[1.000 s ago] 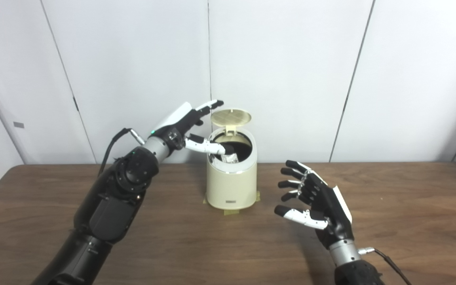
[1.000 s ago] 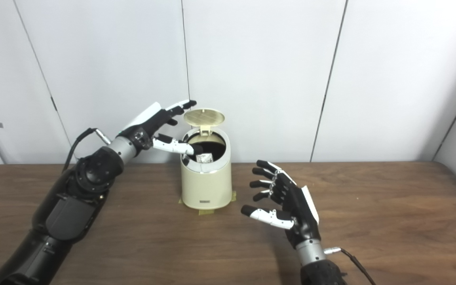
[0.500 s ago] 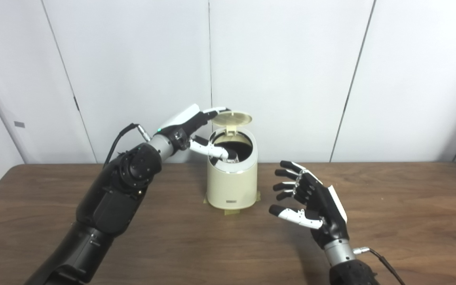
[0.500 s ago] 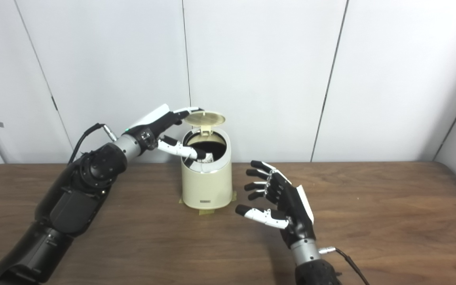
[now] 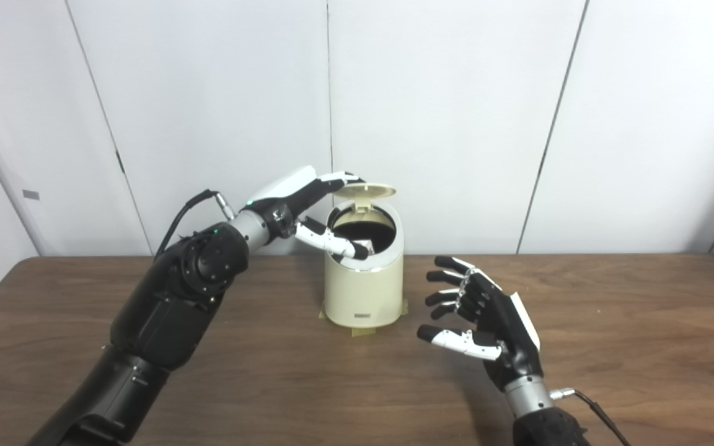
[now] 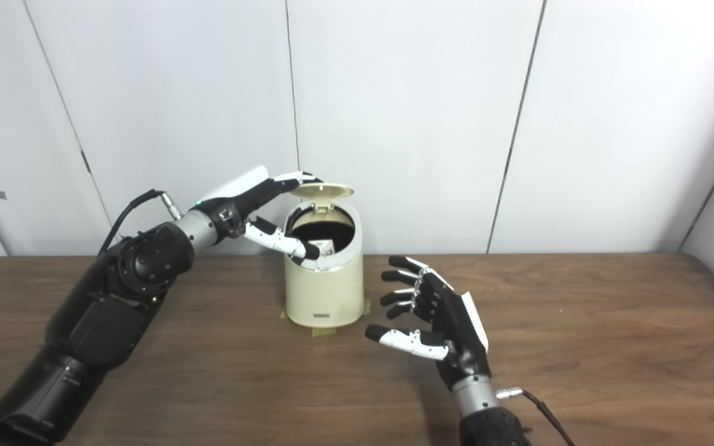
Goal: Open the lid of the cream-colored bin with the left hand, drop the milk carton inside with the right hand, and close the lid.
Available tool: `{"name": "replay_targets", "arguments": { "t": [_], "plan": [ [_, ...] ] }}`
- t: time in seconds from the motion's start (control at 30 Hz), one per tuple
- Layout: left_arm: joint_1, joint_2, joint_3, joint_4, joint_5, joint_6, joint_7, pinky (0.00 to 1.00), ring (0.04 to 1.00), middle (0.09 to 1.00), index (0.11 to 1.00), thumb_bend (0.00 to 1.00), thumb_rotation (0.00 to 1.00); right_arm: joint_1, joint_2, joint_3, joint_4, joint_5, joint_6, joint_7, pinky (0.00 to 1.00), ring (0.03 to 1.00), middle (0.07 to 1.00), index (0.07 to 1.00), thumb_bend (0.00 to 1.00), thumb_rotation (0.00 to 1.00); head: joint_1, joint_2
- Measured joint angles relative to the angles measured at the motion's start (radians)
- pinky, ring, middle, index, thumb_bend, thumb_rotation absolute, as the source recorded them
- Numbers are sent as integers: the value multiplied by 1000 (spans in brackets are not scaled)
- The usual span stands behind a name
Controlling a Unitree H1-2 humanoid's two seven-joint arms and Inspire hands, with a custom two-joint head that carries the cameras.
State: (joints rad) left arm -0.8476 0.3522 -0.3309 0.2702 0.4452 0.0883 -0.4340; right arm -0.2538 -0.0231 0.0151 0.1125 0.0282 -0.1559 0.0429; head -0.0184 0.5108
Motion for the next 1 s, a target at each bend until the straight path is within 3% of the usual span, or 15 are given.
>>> {"name": "replay_targets", "arguments": {
  "t": [0.47, 1.0],
  "plan": [
    [0, 33, -23, -28, 86, -82, -8, 1000, 1000, 893, 881, 935, 365, 0, 0, 4, -6, -38, 34, -5, 489, 593, 710, 757, 794, 179, -5, 14],
    [4, 49, -29, -65, 145, -144, -12, 1000, 1000, 860, 853, 924, 401, 0, 0, 4, -9, -41, 34, -5, 471, 557, 707, 757, 781, 186, -9, 17]
  ]
}}
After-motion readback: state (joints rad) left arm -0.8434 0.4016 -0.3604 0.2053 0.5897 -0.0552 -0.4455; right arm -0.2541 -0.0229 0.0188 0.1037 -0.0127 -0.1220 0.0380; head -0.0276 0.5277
